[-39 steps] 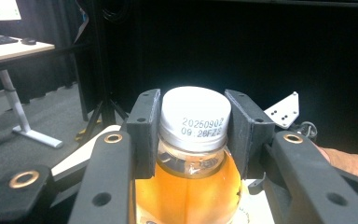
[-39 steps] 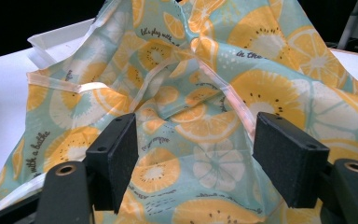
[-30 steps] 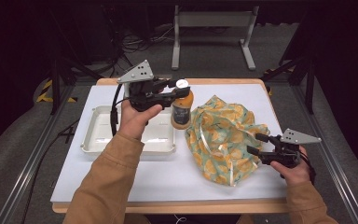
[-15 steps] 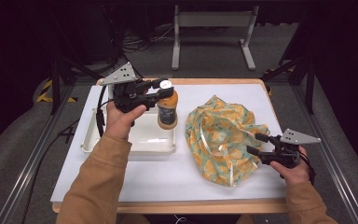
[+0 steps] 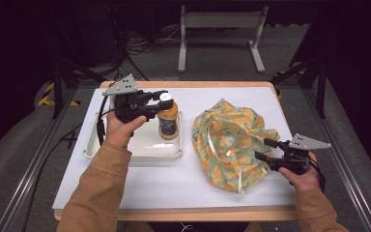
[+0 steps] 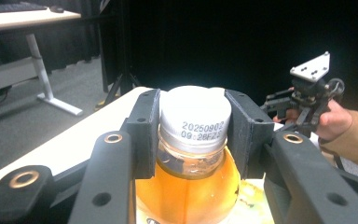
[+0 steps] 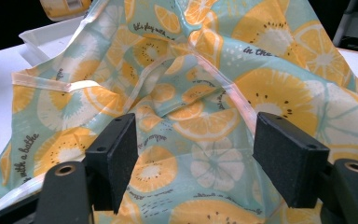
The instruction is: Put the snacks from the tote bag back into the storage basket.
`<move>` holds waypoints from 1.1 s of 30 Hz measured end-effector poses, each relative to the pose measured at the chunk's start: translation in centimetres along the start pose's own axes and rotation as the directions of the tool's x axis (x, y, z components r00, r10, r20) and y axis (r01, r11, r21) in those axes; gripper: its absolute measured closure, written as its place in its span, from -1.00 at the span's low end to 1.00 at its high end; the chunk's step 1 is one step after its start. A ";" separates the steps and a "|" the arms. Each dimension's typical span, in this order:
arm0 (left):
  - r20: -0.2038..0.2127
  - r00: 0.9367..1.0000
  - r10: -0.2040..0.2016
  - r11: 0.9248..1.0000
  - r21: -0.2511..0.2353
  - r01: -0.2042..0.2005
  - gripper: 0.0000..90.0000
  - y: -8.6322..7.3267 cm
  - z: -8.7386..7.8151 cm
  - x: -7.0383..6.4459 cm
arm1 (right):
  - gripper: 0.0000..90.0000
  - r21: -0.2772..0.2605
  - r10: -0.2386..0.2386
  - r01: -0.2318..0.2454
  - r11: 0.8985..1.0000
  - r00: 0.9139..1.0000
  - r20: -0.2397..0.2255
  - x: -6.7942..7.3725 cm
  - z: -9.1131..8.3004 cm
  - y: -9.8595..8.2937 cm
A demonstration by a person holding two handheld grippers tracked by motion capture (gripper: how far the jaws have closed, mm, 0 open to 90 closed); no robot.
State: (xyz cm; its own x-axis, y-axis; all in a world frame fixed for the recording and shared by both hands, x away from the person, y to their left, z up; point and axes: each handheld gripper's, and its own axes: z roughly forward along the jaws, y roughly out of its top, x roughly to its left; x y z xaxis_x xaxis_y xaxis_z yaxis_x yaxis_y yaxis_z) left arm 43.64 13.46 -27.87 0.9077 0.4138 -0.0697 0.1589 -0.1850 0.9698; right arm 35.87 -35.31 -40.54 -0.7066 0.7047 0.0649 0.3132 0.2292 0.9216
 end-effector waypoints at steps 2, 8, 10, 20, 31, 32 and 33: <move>-0.001 1.000 0.001 1.000 0.008 -0.001 0.30 -0.3 0.1 0.1 | -0.32 -0.001 0.001 -0.001 1.000 1.000 0.002 0.0 0.0 0.0; 0.004 1.000 -0.018 0.999 0.030 0.018 0.30 -1.7 0.3 0.4 | -0.32 0.001 -0.002 0.002 1.000 1.000 -0.001 0.0 0.0 0.0; 0.005 1.000 -0.022 0.999 0.031 0.022 0.30 -2.1 0.3 0.5 | -0.32 0.002 -0.001 0.001 1.000 1.000 -0.001 0.0 0.1 0.0; -0.002 1.000 -0.031 0.997 0.078 0.031 0.30 -4.1 1.0 0.4 | -0.32 0.002 -0.001 0.001 1.000 1.000 -0.003 0.1 0.1 0.0; -0.003 0.999 -0.049 0.994 0.094 0.049 0.30 -5.4 1.4 0.6 | -0.33 0.004 0.003 -0.003 1.000 1.000 -0.005 0.1 0.1 -0.1; -0.003 0.998 -0.059 0.994 0.094 0.059 0.30 -5.5 1.4 0.6 | -0.33 0.004 0.003 -0.003 1.000 1.000 -0.004 0.0 0.1 -0.1; -0.005 0.998 -0.060 0.994 0.096 0.060 0.30 -5.6 1.4 0.6 | -0.33 0.004 0.003 -0.003 1.000 1.000 -0.004 0.0 0.1 -0.1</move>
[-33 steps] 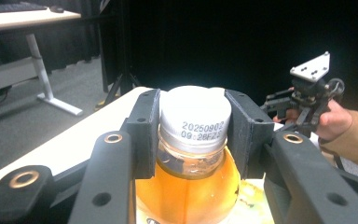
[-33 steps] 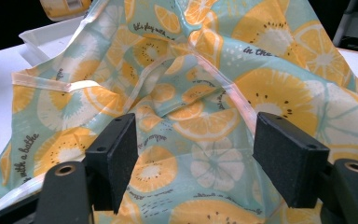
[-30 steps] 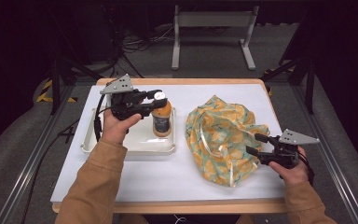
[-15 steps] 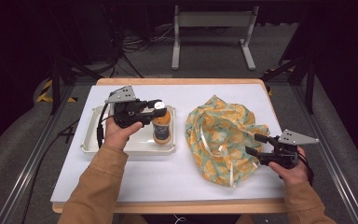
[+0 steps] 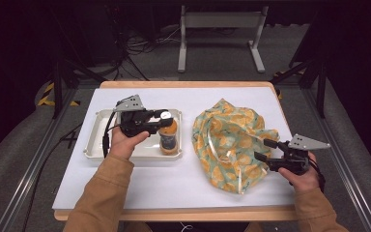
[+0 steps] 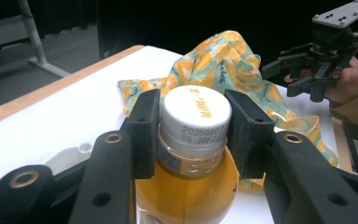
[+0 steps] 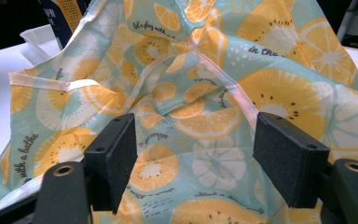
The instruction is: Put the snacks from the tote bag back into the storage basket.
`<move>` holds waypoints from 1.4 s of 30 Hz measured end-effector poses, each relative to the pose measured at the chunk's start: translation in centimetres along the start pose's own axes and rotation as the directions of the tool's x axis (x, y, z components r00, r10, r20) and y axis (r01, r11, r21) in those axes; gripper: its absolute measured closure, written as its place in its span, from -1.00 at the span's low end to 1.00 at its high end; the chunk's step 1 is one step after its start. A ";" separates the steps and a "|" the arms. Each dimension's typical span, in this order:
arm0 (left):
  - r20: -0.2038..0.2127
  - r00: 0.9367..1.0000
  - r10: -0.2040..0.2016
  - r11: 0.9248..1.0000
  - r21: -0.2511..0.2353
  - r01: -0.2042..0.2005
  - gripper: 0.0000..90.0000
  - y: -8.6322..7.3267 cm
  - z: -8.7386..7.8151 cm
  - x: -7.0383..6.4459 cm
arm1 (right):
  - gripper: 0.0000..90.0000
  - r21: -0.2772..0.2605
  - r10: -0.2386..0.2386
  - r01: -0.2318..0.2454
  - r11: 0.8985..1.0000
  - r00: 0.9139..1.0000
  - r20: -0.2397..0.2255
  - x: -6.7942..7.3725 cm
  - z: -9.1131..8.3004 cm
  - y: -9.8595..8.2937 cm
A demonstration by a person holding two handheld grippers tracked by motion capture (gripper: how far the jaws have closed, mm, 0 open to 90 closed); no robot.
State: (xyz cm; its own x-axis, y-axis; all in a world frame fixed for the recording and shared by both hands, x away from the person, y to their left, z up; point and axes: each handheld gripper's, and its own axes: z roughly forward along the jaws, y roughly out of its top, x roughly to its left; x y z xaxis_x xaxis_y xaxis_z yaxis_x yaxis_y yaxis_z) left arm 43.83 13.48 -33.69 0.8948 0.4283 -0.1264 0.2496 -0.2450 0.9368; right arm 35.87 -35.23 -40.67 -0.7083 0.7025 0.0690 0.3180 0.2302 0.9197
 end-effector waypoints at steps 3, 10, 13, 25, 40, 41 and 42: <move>0.000 1.000 -0.004 1.000 0.003 0.004 0.30 -0.2 0.0 0.0 | -0.33 0.002 0.000 0.000 1.000 1.000 -0.001 0.0 0.0 0.0; -0.001 1.000 -0.016 1.000 0.011 0.016 0.30 -0.7 -0.1 0.2 | -0.33 0.002 0.000 0.000 1.000 1.000 -0.001 0.0 0.0 0.0; 0.001 1.000 -0.017 1.000 0.014 0.017 0.30 -0.9 -0.1 0.2 | -0.33 0.002 -0.001 0.001 1.000 1.000 -0.001 0.1 0.1 0.0; -0.002 1.000 -0.011 0.999 0.037 0.011 0.29 -1.4 0.2 0.2 | -0.33 -0.003 0.001 -0.001 1.000 1.000 -0.002 0.0 0.0 0.0; 0.018 1.000 0.003 0.999 0.040 -0.004 0.21 -1.4 0.1 -0.2 | -0.33 -0.001 0.002 -0.002 1.000 1.000 -0.005 0.1 0.0 0.0; 0.014 1.000 0.003 0.999 0.036 -0.003 0.18 -1.4 0.0 -0.3 | -0.33 0.000 0.000 0.000 1.000 1.000 -0.005 0.1 0.1 0.0; 0.015 1.000 0.001 1.000 0.031 -0.002 0.13 -1.4 0.0 -0.3 | -0.33 0.000 -0.001 0.001 1.000 1.000 -0.005 0.1 0.1 0.1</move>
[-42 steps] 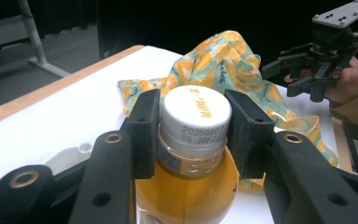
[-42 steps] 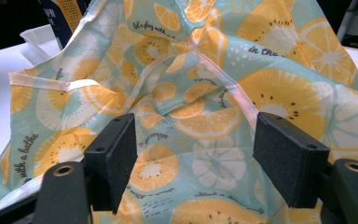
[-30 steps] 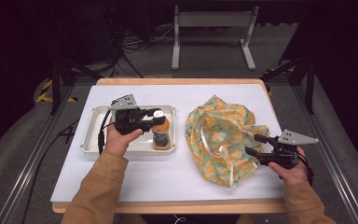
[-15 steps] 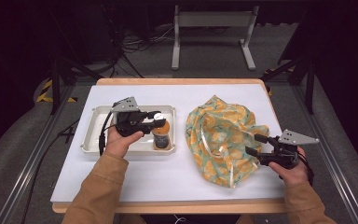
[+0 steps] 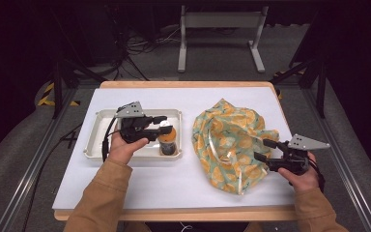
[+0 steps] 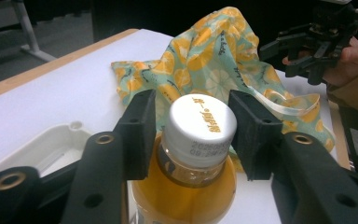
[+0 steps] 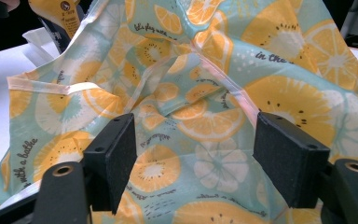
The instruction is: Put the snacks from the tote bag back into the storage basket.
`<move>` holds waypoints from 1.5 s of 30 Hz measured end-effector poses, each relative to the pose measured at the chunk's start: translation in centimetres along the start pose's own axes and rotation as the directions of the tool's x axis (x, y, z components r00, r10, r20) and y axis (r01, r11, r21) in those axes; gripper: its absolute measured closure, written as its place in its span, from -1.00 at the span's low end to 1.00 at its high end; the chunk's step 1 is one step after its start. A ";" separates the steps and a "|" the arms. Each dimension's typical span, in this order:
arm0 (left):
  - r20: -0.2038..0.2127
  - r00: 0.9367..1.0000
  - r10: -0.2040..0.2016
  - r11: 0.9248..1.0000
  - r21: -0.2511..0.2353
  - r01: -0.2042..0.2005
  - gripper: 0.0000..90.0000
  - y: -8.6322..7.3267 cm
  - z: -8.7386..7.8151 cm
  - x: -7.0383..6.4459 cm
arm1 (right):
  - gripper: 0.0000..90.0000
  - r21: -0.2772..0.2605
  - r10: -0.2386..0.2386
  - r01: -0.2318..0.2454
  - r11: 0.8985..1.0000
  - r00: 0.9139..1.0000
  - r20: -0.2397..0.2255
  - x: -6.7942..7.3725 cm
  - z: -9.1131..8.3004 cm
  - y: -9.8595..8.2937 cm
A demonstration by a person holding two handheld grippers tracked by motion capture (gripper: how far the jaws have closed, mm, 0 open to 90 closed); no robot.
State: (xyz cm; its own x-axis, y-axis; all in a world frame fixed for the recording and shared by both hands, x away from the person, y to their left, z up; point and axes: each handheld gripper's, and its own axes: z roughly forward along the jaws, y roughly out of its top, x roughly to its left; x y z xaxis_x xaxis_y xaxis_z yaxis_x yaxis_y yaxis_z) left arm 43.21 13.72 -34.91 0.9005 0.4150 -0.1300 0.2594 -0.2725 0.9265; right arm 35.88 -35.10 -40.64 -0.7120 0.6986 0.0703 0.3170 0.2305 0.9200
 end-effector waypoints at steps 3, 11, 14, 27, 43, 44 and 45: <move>-0.004 1.000 -0.012 1.000 -0.014 0.012 -0.07 0.1 -0.2 -0.1 | -0.33 -0.002 -0.001 0.001 1.000 1.000 -0.003 0.0 0.1 0.0; -0.050 0.999 0.002 0.998 -0.061 -0.005 -0.42 0.8 -2.3 -1.3 | -0.33 -0.004 0.000 0.000 1.000 1.000 -0.006 -0.1 0.3 0.2; -0.083 0.996 0.019 0.998 -0.056 -0.023 -0.45 0.9 -3.8 -2.1 | -0.33 -0.006 -0.001 0.001 1.000 1.000 -0.007 -0.1 0.3 0.2; -0.180 0.983 0.024 1.000 -0.011 -0.026 -0.56 -2.0 -7.7 -4.2 | -0.34 -0.005 0.004 -0.004 1.000 1.000 0.004 0.1 -0.2 0.0; -0.227 0.974 -0.020 1.000 0.017 0.024 -0.68 -6.0 -10.0 -4.3 | -0.36 0.004 0.001 -0.001 1.000 1.000 0.001 0.2 -0.2 -0.1; -0.227 0.974 -0.024 0.999 0.017 0.029 -0.69 -6.4 -10.0 -4.3 | -0.37 0.003 0.001 -0.001 1.000 1.000 0.001 0.2 -0.3 -0.1; -0.228 0.973 -0.022 0.999 0.021 0.028 -0.71 -6.7 -10.1 -4.2 | -0.37 0.001 0.002 -0.002 1.000 1.000 0.001 0.2 -0.3 -0.1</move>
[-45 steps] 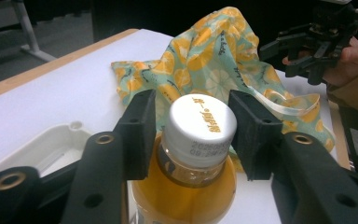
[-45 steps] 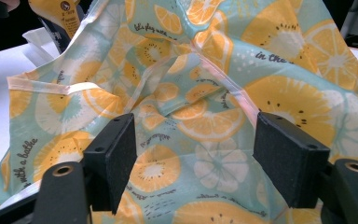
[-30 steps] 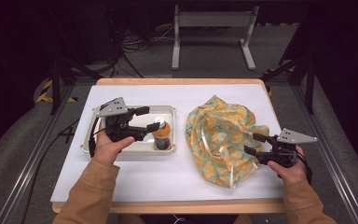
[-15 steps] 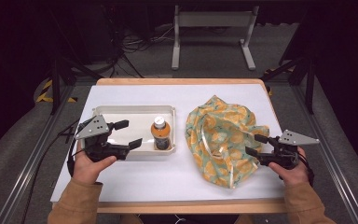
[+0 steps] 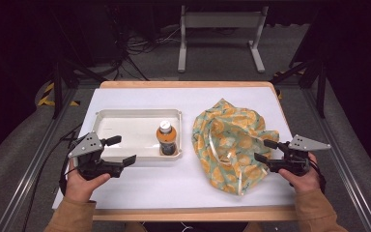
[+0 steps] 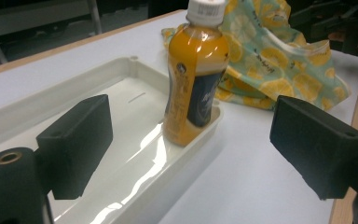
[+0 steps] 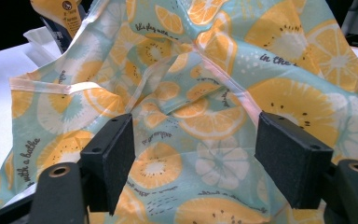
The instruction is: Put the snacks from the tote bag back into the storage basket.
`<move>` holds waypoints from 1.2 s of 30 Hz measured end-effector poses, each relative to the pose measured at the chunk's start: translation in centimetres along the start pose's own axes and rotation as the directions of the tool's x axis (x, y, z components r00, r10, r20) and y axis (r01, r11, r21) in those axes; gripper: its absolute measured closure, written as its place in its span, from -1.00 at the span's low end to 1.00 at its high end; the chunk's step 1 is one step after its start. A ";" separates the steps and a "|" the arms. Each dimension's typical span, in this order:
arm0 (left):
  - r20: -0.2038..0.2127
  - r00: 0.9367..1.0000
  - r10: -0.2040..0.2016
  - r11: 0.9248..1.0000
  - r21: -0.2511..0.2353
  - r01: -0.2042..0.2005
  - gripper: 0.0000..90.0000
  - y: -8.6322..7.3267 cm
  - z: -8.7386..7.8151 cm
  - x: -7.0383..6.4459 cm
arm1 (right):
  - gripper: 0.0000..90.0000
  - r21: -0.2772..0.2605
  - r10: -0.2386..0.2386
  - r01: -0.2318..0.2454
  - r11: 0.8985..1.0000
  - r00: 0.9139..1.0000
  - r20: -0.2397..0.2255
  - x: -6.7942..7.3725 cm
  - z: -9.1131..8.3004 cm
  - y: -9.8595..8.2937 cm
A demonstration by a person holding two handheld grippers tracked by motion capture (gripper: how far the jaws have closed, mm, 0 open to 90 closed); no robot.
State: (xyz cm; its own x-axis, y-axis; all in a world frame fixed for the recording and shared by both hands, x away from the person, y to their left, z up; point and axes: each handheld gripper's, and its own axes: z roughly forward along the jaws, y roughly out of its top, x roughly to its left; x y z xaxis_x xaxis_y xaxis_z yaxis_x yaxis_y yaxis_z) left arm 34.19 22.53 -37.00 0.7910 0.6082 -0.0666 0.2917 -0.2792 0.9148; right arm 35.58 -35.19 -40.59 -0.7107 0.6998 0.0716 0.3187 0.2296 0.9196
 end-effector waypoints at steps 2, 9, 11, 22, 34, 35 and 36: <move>-0.002 1.000 -0.010 1.000 0.001 0.010 -0.74 -0.7 0.0 0.2 | -0.37 0.000 -0.001 0.001 1.000 1.000 0.000 0.0 0.0 0.0; -0.007 0.999 -0.040 0.999 -0.001 0.040 -0.80 -2.9 0.3 0.7 | -0.37 0.003 0.001 -0.001 1.000 1.000 0.001 0.0 0.0 -0.1; -0.005 0.999 -0.053 0.999 -0.007 0.053 -0.82 -3.4 0.4 0.8 | -0.37 0.004 0.000 0.000 1.000 1.000 0.001 0.0 0.1 -0.1; -0.040 0.994 -0.100 0.994 -0.048 0.098 -0.85 -6.5 1.0 1.6 | -0.37 0.007 -0.002 0.002 1.000 1.000 0.001 -0.1 0.1 -0.3; -0.078 0.992 -0.104 0.994 -0.025 0.103 -0.86 -7.6 1.7 1.7 | -0.37 0.015 -0.003 0.003 1.000 1.000 0.003 -0.2 0.4 -0.6; -0.079 0.991 -0.105 0.994 -0.020 0.103 -0.85 -7.7 1.8 1.7 | -0.37 0.016 -0.002 0.002 1.000 1.000 0.003 -0.2 0.4 -0.6; -0.081 0.991 -0.107 0.994 -0.017 0.106 -0.85 -7.8 1.8 1.7 | -0.37 0.016 -0.002 0.002 1.000 1.000 0.003 -0.3 0.4 -0.7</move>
State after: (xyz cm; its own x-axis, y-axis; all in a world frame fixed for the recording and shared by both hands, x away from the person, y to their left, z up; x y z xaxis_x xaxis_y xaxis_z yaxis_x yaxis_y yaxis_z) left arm 34.25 24.35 -44.94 0.7093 0.6926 -0.1313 0.3643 -0.2006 0.9094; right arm 35.80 -35.25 -41.38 -0.7095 0.7014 0.0683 0.3273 0.2421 0.9134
